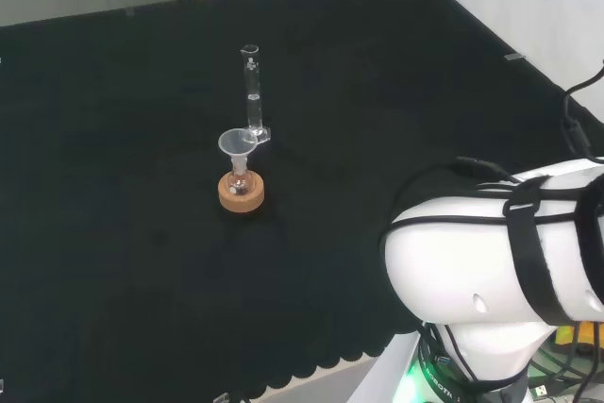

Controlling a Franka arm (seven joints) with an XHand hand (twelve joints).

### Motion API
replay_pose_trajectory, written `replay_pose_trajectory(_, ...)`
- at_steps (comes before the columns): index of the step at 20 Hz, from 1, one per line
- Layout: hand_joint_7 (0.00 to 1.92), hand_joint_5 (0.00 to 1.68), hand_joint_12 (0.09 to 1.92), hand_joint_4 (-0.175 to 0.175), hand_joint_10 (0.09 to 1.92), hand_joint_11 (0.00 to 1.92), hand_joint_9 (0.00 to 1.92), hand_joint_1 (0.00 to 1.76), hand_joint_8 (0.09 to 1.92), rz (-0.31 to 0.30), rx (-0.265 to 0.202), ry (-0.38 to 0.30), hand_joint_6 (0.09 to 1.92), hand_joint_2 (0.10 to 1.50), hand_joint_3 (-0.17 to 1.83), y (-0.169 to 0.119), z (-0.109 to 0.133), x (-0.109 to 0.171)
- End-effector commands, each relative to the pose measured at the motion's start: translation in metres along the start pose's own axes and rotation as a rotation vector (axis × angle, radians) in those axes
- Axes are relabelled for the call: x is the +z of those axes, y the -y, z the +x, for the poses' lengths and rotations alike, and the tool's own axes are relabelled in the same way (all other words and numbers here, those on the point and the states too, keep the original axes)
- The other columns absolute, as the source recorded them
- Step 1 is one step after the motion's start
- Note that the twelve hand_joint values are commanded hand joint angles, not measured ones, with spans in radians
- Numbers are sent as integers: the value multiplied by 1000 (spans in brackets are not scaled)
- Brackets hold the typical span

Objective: Pick up the graduated cylinder.

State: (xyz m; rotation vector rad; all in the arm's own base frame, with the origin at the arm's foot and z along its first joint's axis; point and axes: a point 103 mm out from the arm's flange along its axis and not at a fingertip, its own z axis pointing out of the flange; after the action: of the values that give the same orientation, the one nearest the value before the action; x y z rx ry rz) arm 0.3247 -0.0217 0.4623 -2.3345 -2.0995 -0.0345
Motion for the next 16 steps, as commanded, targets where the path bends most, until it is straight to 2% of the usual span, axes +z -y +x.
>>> replay_pose_trajectory(1, 106, 223, 1327, 4, 632, 0, 240, 30, 489, 12, 10, -52, 87, 1143, 356, -39, -26, 45)
replay_pose_trajectory(4, 110, 231, 1334, 1, 632, 0, 245, 53, 498, 29, 1, -80, 87, 1137, 342, -63, -40, 64)
replay_pose_trajectory(10, 162, 260, 1357, -7, 648, 0, 302, 168, 540, 28, -60, -160, 87, 1078, 299, -102, -74, 105)
replay_pose_trajectory(16, 242, 312, 1394, -14, 667, 55, 402, 284, 599, 51, -99, -217, 87, 1015, 266, -123, -76, 144)
